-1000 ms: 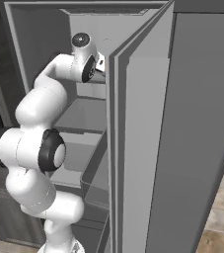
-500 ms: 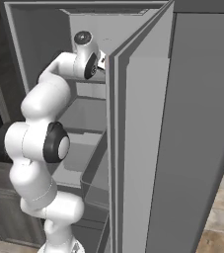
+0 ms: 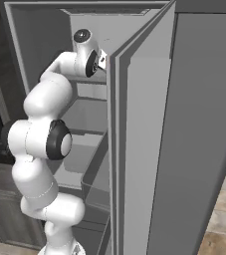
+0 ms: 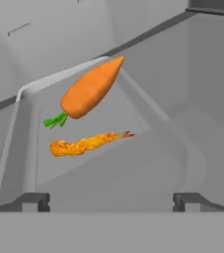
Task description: Place the tupperware containing the shrimp and carrot meal in the microwave. Close the microwave door and press the start button to reheat the meal.
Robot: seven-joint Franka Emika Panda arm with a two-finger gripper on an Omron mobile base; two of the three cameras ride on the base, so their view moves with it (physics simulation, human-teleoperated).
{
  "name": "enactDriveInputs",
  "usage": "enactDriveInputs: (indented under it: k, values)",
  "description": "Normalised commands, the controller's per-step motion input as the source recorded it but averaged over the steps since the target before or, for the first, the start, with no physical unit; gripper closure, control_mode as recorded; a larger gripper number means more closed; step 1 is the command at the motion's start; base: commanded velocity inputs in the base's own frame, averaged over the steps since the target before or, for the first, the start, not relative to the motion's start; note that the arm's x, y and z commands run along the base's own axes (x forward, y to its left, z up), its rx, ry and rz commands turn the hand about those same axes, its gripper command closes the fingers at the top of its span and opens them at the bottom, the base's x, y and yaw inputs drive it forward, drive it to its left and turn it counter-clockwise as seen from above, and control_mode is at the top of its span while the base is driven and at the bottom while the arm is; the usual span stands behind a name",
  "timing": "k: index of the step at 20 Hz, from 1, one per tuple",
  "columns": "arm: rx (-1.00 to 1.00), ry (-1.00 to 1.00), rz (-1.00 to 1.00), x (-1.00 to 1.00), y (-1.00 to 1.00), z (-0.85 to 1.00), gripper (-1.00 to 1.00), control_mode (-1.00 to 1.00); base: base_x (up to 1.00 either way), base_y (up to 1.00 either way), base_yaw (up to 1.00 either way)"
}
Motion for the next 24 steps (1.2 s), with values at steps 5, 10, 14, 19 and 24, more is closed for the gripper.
enactDriveInputs:
  k: [5, 10, 14, 19, 24]
  values:
    - [0.11, 0.00, -0.13, 0.19, -0.02, 0.00, -1.00, -1.00, 0.00, 0.00, 0.00]
    - [0.06, 0.00, -0.10, 0.04, -0.01, 0.00, -1.00, -1.00, 0.00, 0.00, 0.00]
    - [0.03, 0.00, -0.06, -0.04, 0.00, 0.00, -1.00, -1.00, 0.00, 0.00, 0.00]
    - [0.00, 0.00, -0.06, -0.17, 0.00, 0.00, -1.00, -1.00, 0.00, 0.00, 0.00]
    - [0.00, 0.01, -0.12, 0.06, 0.00, -0.01, -1.00, -1.00, 0.00, 0.00, 0.00]
